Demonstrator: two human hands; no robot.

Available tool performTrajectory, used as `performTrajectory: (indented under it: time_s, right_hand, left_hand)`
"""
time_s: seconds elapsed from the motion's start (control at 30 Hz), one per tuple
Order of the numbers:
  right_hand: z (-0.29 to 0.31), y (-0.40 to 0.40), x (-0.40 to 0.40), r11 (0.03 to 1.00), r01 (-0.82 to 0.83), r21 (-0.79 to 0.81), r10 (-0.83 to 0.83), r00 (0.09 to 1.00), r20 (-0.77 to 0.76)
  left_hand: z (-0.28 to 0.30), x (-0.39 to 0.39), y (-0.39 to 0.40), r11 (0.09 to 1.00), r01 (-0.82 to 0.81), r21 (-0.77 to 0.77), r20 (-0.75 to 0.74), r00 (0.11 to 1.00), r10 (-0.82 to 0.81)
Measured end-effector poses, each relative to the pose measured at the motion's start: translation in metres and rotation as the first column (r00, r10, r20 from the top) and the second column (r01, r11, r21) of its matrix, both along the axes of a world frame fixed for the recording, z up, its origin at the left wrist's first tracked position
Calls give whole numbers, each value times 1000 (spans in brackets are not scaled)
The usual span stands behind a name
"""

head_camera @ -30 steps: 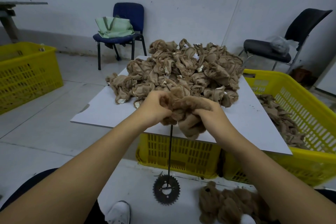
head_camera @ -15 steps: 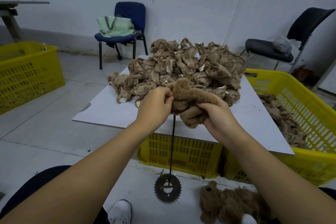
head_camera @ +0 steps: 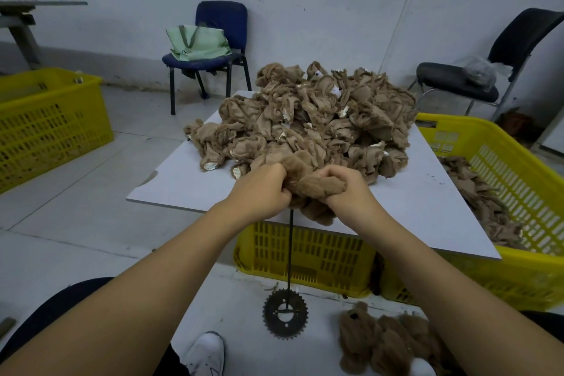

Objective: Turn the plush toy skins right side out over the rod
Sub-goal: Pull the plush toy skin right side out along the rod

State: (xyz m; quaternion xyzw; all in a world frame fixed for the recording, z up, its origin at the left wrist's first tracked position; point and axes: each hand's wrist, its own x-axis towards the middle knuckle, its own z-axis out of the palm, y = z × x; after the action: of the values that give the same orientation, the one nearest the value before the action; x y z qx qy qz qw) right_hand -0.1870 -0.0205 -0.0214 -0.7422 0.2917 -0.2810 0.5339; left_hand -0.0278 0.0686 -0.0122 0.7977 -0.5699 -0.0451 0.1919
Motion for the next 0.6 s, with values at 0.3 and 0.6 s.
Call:
performTrajectory:
  time_s: [0.3, 0.6]
  right_hand:
    - [-4, 8, 3, 941, 67, -331, -67, 998, 11]
    - [8, -11, -4, 904, 46, -425, -74, 996, -50]
  left_hand:
    - [2, -12, -12, 999, 23, 47, -165, 986, -15]
    - [9, -32, -6, 992, 118, -47, -9, 993, -119]
